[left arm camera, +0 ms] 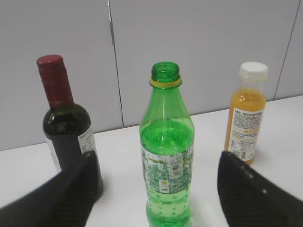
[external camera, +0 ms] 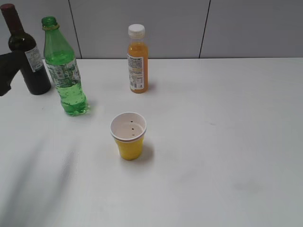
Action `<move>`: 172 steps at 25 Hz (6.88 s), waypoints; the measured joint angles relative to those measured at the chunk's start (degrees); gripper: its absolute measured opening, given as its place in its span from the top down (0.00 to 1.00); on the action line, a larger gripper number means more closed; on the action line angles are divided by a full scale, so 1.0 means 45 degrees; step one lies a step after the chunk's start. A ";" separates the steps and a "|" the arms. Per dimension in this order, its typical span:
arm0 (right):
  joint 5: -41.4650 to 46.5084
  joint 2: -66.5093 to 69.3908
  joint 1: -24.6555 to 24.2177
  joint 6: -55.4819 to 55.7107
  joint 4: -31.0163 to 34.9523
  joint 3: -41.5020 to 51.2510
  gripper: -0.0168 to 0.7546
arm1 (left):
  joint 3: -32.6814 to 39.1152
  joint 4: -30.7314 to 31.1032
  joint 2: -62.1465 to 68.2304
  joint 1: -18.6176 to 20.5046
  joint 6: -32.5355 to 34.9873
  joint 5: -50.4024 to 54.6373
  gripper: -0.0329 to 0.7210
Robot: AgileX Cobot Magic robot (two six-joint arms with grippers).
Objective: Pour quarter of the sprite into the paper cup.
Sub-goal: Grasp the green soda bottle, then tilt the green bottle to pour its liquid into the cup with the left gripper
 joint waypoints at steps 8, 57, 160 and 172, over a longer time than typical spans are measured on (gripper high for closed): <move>0.0000 0.0000 0.0000 0.0000 0.0000 0.0000 0.21 | 0.0000 0.0000 0.2586 -0.0014 -0.0307 -0.2373 0.17; 0.0000 0.0000 0.0000 0.0000 0.0000 0.0000 0.21 | -0.5656 0.0649 1.1451 -0.0014 -0.1392 -0.4590 0.07; 0.0000 0.0000 0.0000 0.0000 0.0000 0.0000 0.21 | -0.1875 -1.2386 0.9703 -0.7105 1.7962 -0.8523 0.33; 0.0000 0.0000 0.0000 0.0000 0.0000 0.0000 0.21 | -0.1881 -1.2316 0.9879 -0.6755 1.8872 -0.8516 0.33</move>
